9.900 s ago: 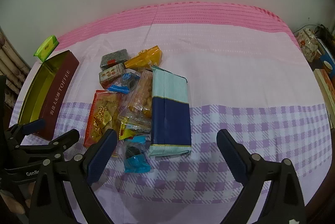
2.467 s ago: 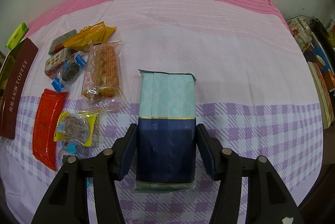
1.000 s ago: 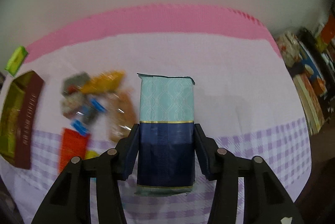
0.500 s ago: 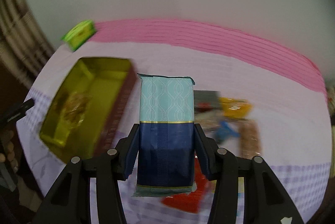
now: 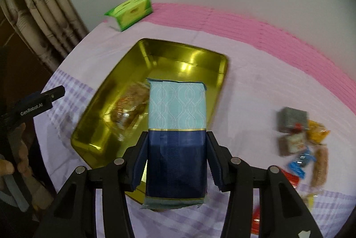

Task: Organize snacks
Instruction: 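Carry the blue-and-teal box to the gold tin and release it, then grasp the long clear pastry bag with the right tool while the left tool returns to the pile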

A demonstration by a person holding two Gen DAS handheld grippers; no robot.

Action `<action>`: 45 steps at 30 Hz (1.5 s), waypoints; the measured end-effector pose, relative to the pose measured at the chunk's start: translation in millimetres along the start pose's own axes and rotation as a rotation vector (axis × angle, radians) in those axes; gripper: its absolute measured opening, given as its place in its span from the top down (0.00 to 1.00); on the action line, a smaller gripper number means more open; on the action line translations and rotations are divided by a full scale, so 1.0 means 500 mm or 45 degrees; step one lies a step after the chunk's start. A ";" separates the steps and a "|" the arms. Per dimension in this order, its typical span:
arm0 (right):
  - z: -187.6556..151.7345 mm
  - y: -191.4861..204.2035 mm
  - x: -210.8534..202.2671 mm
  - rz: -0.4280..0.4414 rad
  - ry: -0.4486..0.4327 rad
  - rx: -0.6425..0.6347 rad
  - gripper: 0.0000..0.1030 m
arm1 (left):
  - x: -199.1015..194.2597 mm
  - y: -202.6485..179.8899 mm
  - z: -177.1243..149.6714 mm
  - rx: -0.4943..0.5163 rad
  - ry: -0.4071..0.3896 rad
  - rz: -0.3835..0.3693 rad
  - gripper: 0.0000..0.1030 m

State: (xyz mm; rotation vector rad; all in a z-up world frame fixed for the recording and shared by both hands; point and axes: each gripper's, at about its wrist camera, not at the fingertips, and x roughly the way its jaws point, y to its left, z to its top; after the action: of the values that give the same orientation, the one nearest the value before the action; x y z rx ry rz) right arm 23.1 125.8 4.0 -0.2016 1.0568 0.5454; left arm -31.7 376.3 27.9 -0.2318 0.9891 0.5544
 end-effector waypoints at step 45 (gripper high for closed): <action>-0.081 -0.313 -0.125 -0.265 -0.119 0.247 0.35 | -0.003 -0.015 -0.009 -0.031 0.054 -0.049 0.15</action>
State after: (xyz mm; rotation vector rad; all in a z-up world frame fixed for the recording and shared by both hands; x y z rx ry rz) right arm 49.3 -44.7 23.1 -0.1118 0.9776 0.2602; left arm -31.6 367.8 26.2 -0.2847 1.0177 0.5281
